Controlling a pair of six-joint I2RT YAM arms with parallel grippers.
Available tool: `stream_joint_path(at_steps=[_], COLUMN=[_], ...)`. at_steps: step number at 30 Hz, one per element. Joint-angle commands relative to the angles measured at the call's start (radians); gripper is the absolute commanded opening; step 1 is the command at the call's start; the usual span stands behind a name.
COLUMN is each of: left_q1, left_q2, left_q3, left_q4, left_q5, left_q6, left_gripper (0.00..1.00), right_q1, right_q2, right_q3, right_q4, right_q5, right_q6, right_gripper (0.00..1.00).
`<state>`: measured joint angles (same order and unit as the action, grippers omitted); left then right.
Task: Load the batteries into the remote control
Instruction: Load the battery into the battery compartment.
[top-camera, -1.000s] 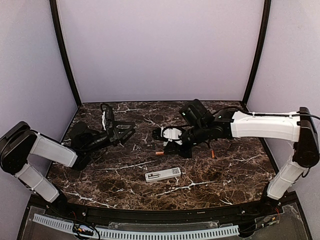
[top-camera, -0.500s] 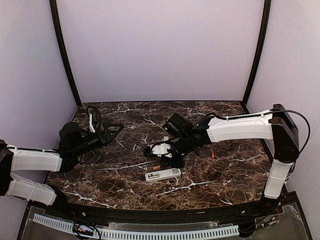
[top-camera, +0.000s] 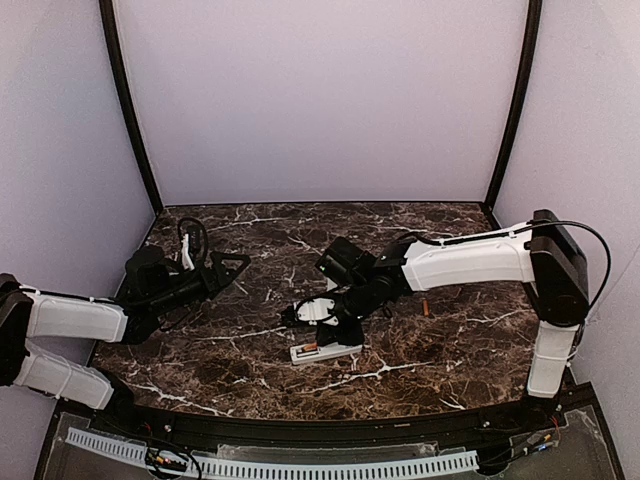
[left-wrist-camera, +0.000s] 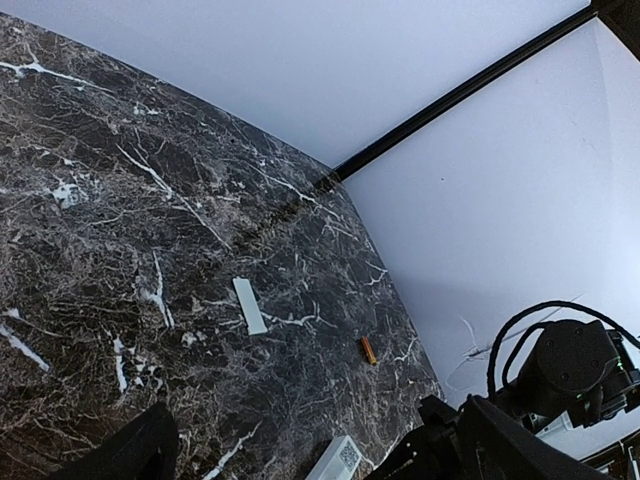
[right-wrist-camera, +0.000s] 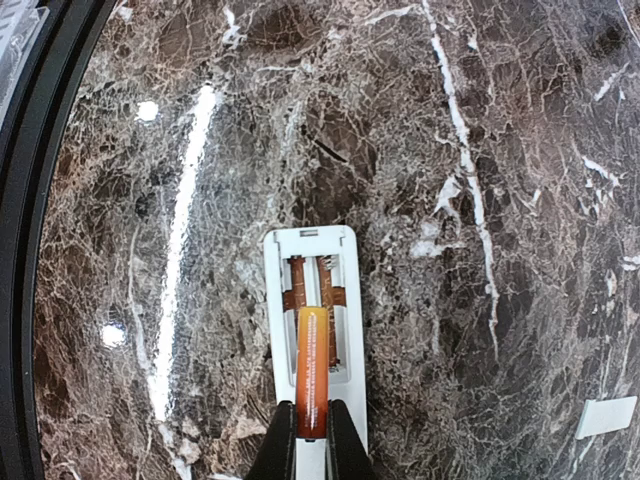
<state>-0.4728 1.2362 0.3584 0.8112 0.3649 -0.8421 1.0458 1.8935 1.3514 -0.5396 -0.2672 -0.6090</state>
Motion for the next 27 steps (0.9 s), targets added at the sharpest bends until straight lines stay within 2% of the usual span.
stream_joint_path(at_steps=[1, 24, 27], left_q1=[0.010, 0.014, 0.014], left_q2=[-0.014, -0.003, -0.008], left_q3=[-0.008, -0.028, -0.032], left_q4=[-0.010, -0.018, -0.112], left_q5=[-0.007, 0.019, 0.087], left_q6=[0.004, -0.002, 0.053], left_gripper=[0.99, 0.99, 0.98], right_q1=[0.015, 0.027, 0.029], right_q2=[0.037, 0.099, 0.098], right_q3=[0.026, 0.044, 0.045], right_q4=[-0.011, 0.037, 0.037], right_q5=[0.002, 0.081, 0.084], right_q6=[-0.008, 0.015, 0.022], right_gripper=[0.00, 0.00, 0.00])
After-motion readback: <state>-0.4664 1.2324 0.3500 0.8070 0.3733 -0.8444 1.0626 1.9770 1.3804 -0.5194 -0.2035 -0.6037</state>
